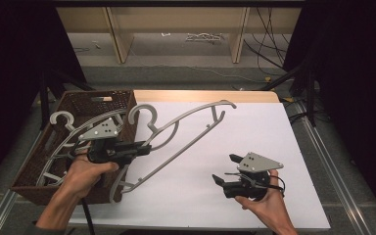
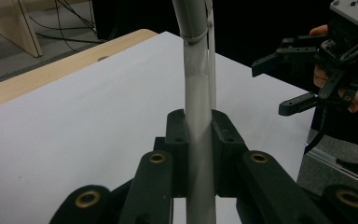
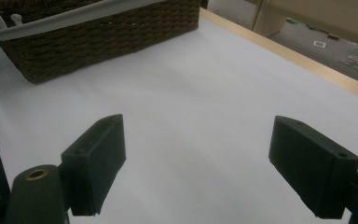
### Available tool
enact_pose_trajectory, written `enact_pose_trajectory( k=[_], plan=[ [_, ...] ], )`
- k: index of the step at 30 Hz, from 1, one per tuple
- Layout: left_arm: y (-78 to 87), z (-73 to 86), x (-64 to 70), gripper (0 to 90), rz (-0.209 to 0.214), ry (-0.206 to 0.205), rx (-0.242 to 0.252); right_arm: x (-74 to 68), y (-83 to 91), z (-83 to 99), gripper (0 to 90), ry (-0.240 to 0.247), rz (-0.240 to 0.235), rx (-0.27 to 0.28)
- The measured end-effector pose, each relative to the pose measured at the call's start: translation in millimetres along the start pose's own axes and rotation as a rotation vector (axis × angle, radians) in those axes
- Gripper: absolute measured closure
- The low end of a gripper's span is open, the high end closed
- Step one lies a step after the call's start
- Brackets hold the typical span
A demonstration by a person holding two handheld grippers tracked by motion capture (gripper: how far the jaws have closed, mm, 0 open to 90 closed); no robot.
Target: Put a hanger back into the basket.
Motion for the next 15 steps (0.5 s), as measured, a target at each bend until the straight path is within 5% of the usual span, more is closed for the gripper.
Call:
enact_pose_trajectory(
  k=[10,15],
  plan=[
    [23.1,-21.5,-8.8,79.2,-0.001,0.007,0.05,-0.7,0.1,4.4,16.5,-0.039,-0.038,0.084],
    [29.1,-21.8,-19.0,79.2,-0.013,0.046,0.049,1.1,1.3,7.3,16.8,-0.061,-0.042,0.106]
  ],
)
Point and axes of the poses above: each handheld gripper's, and its own axes: y roughly backward along the jaws, z roughly out of its underside, x roughly to its right, the point moved 6 cm from there along -y, roughly forward along the jaws, and after that the axes turned 10 degrees about -y, right-handed, at the moved point
